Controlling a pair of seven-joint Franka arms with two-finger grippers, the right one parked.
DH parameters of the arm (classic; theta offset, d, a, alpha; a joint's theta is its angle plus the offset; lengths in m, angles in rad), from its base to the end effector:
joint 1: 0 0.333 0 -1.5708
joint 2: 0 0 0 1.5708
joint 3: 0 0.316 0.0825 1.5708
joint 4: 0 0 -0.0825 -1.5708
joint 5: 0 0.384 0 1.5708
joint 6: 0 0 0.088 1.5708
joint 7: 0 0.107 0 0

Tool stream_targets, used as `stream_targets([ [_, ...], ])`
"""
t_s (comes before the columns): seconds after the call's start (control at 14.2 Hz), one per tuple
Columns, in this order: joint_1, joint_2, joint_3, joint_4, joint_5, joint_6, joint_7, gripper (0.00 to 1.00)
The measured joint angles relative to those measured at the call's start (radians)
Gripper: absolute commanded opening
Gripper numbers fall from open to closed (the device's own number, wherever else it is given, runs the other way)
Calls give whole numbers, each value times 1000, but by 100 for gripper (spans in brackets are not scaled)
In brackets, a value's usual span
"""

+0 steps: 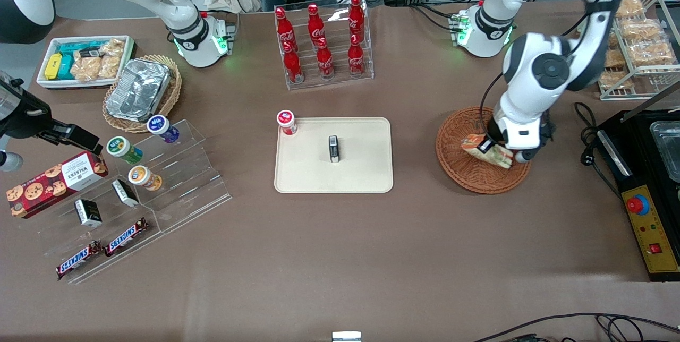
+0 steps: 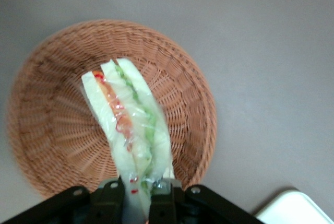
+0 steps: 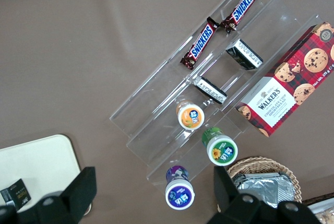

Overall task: Place sandwich from basket to tray
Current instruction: 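Lift the sandwich out of the basket with the left gripper, then carry the sandwich over the white tray with the left gripper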

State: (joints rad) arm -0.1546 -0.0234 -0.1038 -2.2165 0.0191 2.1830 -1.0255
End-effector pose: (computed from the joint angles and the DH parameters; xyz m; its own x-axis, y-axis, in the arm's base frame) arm 0.5049 -0.1328 0.3861 0.7276 0.6860 0.0100 0.6860 -0.7273 -0.0181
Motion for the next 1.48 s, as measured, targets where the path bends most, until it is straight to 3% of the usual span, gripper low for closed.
stream_targets([
  [0.28, 0, -10, 0, 298, 0, -336, 106, 0],
  [0.56, 6, -9, 3, 448, 0, -554, 230, 0],
  [0.91, 3, 6, -1, 456, -6, -565, 353, 0],
  [1.12, -16, 27, -24, 456, -66, -534, 365, 0],
  [1.48, -110, 84, -42, 461, -80, -506, 375, 0],
])
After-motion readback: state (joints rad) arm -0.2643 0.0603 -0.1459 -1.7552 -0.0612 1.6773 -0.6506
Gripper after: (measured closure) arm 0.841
